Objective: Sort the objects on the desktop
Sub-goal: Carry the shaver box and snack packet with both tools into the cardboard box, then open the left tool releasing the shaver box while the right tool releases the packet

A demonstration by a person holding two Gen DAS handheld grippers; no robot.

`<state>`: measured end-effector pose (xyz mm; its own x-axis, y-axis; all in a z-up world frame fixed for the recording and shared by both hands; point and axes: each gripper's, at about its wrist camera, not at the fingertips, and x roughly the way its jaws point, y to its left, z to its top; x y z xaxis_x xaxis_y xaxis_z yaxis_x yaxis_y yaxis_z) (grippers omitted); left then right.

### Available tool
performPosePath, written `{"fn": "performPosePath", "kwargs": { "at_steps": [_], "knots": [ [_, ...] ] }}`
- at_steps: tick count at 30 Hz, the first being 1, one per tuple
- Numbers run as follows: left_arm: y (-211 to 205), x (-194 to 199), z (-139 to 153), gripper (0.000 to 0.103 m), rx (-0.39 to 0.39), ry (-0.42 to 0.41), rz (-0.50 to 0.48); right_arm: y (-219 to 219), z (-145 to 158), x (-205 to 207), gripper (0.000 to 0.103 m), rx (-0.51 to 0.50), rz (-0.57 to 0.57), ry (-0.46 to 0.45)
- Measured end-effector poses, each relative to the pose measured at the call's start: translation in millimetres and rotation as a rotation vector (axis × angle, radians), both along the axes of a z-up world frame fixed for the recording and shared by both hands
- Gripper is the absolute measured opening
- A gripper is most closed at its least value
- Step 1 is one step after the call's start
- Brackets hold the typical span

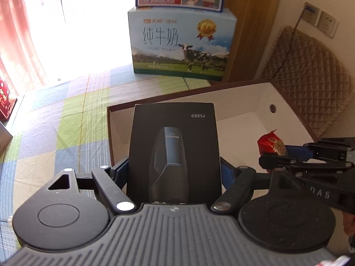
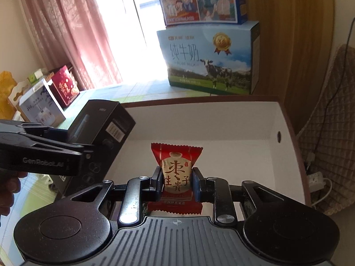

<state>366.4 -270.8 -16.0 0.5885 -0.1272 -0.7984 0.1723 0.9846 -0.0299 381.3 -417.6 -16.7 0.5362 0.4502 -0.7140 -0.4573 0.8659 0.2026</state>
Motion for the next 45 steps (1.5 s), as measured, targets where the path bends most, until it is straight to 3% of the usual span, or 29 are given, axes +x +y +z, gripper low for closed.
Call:
{"fn": "performPosePath", "kwargs": {
  "at_steps": [7, 19, 39, 43, 45],
  "knots": [
    [-10, 34, -33, 0.076, 0.039, 0.088, 0.077, 11, -25, 35, 0.024, -0.054, 0.037, 0.062],
    [-17, 67, -62, 0.076, 0.088, 0.161, 0.13, 17, -49, 62, 0.024, -0.076, 0.058, 0.13],
    [-10, 66, -49, 0.074, 0.126, 0.102, 0.101, 34, -60, 70, 0.024, -0.052, 0.084, 0.184],
    [-5, 62, -46, 0.074, 0.127, 0.095, 0.111, 39, -59, 70, 0.025, -0.03, 0.085, 0.16],
    [-2, 61, -44, 0.074, 0.109, 0.096, 0.11, 40, -58, 70, 0.034, -0.011, 0.076, 0.152]
  ]
}}
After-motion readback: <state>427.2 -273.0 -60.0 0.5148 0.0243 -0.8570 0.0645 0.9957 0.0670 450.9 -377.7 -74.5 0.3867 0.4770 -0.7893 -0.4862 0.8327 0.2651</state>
